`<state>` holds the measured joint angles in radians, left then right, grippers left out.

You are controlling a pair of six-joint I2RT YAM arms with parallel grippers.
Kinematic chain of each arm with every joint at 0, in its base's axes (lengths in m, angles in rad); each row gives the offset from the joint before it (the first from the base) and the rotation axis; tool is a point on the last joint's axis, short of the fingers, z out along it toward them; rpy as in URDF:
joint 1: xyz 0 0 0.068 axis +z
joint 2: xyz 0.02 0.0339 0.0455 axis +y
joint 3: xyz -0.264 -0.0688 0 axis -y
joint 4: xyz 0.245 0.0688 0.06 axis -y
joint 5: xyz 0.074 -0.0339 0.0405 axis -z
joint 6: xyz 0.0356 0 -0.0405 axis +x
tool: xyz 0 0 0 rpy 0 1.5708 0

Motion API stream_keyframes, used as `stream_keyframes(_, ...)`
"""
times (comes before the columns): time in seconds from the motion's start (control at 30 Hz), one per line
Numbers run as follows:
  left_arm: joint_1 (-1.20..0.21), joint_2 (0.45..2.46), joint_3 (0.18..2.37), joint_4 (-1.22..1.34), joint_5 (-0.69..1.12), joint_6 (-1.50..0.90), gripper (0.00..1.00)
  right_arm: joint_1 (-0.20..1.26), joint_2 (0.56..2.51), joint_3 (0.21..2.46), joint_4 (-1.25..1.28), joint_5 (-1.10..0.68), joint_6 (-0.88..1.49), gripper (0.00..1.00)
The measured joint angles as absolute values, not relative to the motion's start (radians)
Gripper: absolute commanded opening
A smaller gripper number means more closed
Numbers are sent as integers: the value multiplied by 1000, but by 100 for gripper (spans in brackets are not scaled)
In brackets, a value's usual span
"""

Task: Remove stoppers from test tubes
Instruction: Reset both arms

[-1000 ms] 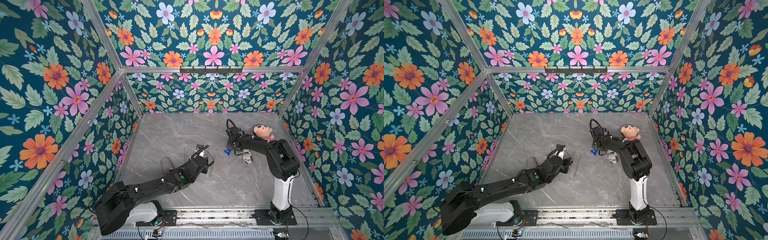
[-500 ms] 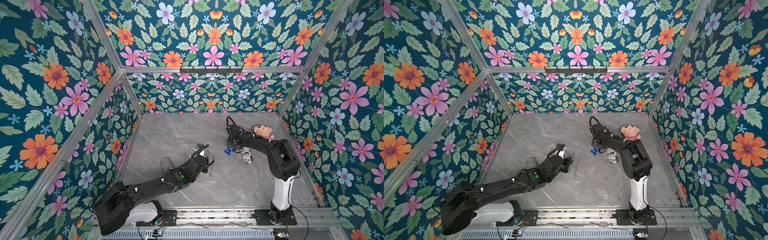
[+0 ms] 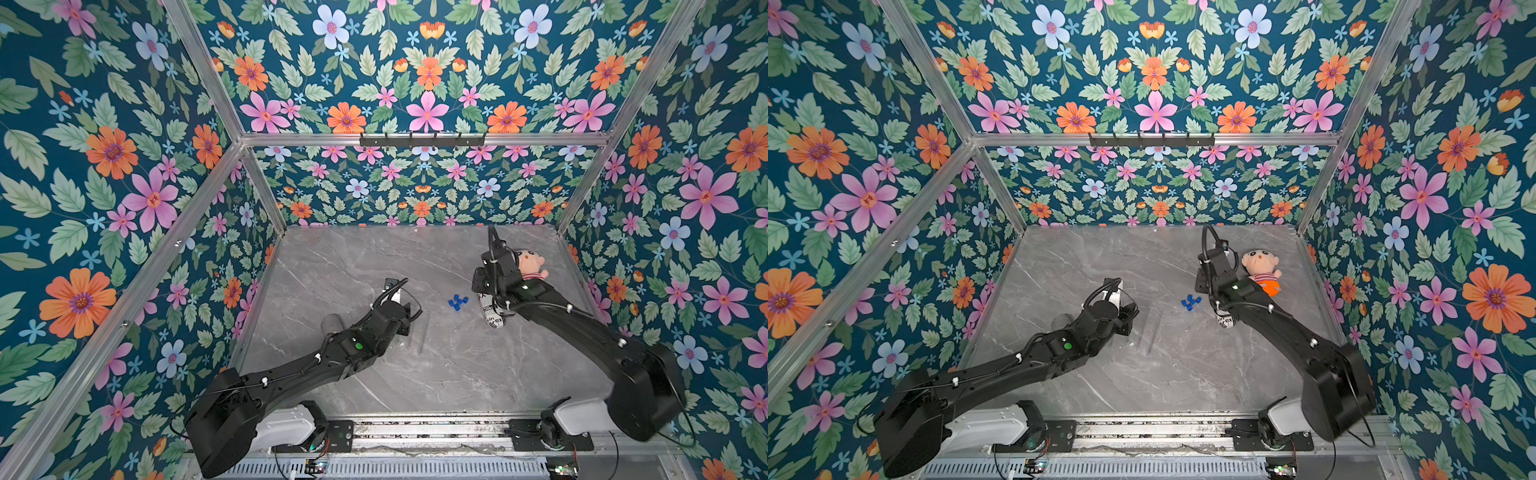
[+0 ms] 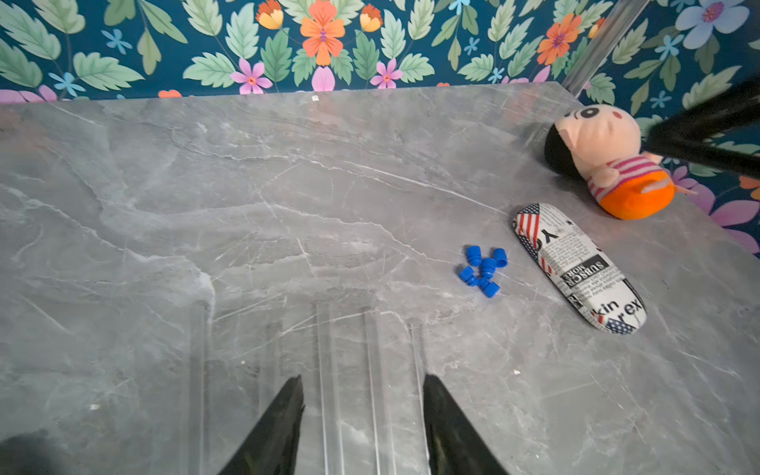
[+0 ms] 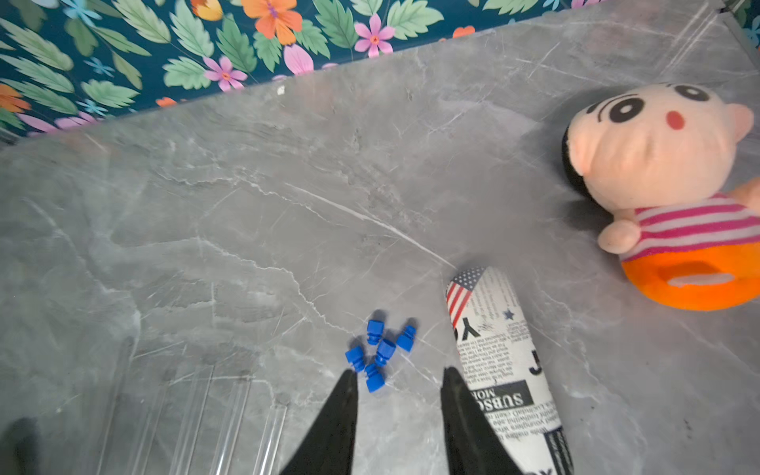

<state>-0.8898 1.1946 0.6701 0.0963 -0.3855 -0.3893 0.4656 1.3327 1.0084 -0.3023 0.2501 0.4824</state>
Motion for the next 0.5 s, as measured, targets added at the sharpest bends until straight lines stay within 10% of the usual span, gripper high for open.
stream_keyframes(0.5,-413,1017,500,238,-333,-264,61,179,660,353,20,225,356,48)
